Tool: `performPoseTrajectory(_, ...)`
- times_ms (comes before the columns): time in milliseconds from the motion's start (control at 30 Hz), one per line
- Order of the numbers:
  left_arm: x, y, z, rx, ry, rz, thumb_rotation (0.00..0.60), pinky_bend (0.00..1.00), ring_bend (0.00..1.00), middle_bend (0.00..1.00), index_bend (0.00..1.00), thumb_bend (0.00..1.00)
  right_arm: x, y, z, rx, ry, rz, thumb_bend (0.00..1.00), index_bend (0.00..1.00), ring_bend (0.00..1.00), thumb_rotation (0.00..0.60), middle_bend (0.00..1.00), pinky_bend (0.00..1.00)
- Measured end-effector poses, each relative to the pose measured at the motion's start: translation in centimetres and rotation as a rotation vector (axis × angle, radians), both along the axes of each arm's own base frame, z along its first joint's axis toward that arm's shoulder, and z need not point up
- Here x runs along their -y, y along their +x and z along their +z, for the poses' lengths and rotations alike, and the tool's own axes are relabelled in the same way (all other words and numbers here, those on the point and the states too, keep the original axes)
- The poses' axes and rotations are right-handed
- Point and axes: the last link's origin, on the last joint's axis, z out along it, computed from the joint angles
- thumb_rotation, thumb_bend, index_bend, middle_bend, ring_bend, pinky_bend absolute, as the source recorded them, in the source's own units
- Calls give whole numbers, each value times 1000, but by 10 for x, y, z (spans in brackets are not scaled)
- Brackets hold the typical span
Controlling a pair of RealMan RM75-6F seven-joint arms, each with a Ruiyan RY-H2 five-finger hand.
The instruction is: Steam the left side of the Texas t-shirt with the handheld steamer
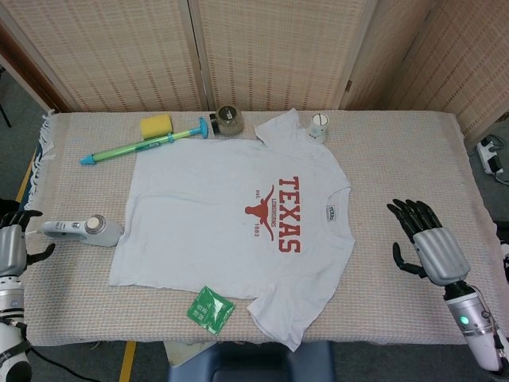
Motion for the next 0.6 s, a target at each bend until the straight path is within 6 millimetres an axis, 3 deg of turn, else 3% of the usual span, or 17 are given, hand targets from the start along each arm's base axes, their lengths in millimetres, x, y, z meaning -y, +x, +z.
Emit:
performPoseTrajectory(200,34,6,4,30,-37,-4,600,196,193,289,323,246,-23,-12,0,31,-54,-44,554,0,0,400,52,10)
performPoseTrajectory(400,68,12,7,36,-34,-4,600,190,192,288,321,243,-45,-23,2,20,-105,-109,537,0,0,399,52,9)
performPoseTrajectory(600,89,20,4,65,-44,-9,600,179,185,294,319,242,-59,-30,5,22,-138,-156,493,0,0,398,52,9)
